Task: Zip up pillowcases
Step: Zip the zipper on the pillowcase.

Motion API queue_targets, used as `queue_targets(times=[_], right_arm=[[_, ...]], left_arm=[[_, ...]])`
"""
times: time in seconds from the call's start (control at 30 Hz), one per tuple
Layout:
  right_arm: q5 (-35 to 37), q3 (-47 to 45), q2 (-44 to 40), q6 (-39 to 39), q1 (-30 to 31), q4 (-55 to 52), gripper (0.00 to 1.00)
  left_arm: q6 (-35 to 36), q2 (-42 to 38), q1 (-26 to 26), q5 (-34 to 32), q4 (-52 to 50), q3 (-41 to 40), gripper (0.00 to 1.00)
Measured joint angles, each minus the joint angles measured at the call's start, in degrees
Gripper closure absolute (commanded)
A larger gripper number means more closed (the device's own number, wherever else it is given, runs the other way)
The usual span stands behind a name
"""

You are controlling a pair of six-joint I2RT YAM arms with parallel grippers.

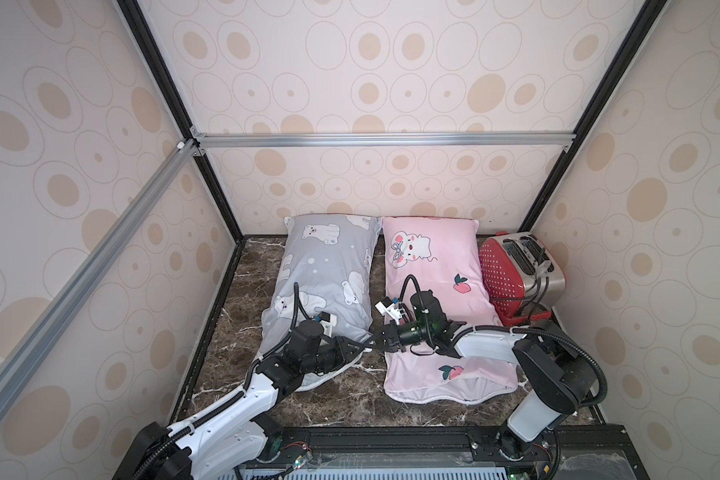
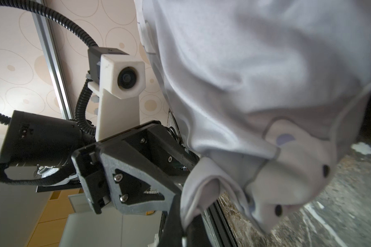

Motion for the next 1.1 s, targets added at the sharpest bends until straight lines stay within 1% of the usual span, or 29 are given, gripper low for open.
queue_targets(times=[0.23,0.73,0.97,1.1], right_arm=[[0.7,0.0,0.8,-1.8,0.0,-2.7,1.0],[1.3,0.0,0.8,-2.7,-0.3,-3.9,1.0],[1.5,0.0,0.8,-2.7,-0.3,-4.0,1.0],[1.5,0.0,0.8,-2.7,-0.3,-3.9,1.0]], left_arm=[[-1.1,0.0,0.0,-0.3,2.0,-0.4,0.75],[-1.6,0.0,0.0,-0.9,3.0,-0.7,0.83],[-1.6,0.0,0.0,-0.9,3.0,-0.7,0.83],[-1.5,0.3,0.0,-0.9,3.0,-0.7,0.77]])
